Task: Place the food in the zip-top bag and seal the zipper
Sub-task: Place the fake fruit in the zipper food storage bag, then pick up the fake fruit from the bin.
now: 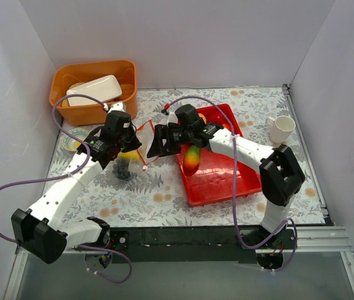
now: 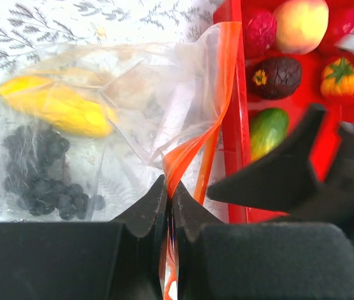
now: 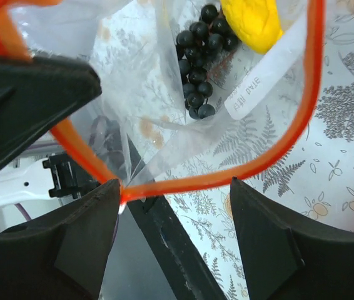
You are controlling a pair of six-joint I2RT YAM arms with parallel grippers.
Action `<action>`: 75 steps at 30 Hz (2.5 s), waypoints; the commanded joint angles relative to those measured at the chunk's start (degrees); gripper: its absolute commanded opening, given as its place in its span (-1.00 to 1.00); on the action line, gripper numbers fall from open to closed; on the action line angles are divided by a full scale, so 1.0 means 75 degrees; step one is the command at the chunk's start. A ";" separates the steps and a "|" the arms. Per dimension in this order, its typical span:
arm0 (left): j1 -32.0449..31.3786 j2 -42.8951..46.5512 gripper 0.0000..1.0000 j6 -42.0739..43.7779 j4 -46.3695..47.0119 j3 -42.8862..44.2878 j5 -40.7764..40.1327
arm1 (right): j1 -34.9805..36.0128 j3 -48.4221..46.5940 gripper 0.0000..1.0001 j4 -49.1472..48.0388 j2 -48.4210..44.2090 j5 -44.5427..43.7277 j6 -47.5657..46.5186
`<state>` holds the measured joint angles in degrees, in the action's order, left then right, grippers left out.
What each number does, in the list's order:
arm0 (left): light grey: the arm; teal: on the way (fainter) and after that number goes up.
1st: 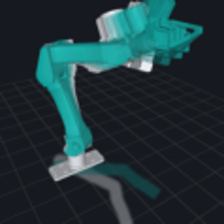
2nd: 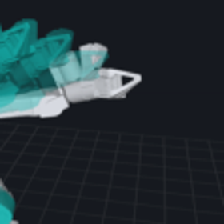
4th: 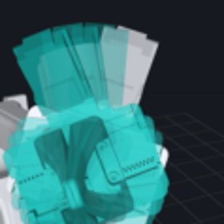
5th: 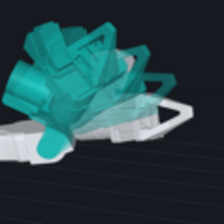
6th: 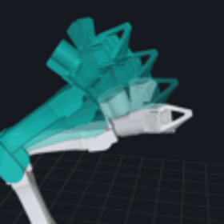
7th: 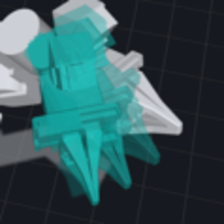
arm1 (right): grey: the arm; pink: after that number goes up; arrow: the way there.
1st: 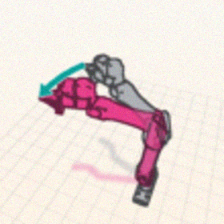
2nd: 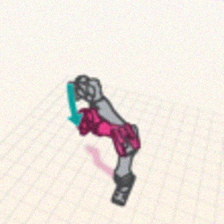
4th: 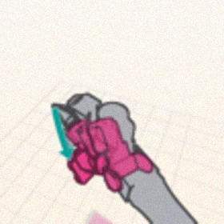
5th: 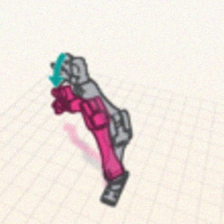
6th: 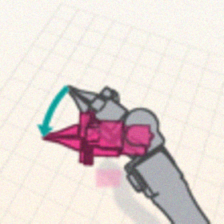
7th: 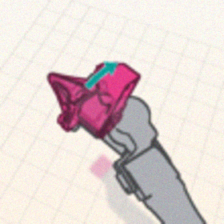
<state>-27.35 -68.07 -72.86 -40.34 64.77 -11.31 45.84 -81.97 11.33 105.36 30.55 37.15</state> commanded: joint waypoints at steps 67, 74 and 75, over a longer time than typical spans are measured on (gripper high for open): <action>0.0026 0.0006 -1.00 0.0117 0.0328 0.0153 0.0336 | -0.2269 0.3196 0.95 0.0270 -0.2061 -0.2632 -0.0687; 0.0026 0.0088 -1.00 0.0117 0.0234 0.0129 0.0243 | -0.2269 0.2997 0.96 0.0153 -0.1265 -0.2339 -0.0722; 0.0026 0.0088 -1.00 0.0105 0.0211 0.0129 0.0219 | -0.2269 0.2938 0.96 0.0153 -0.1193 -0.2315 -0.0711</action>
<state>-27.33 -68.69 -71.99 -38.57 65.41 -9.61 28.99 -57.49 13.61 94.04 11.22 32.73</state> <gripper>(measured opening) 0.010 0.973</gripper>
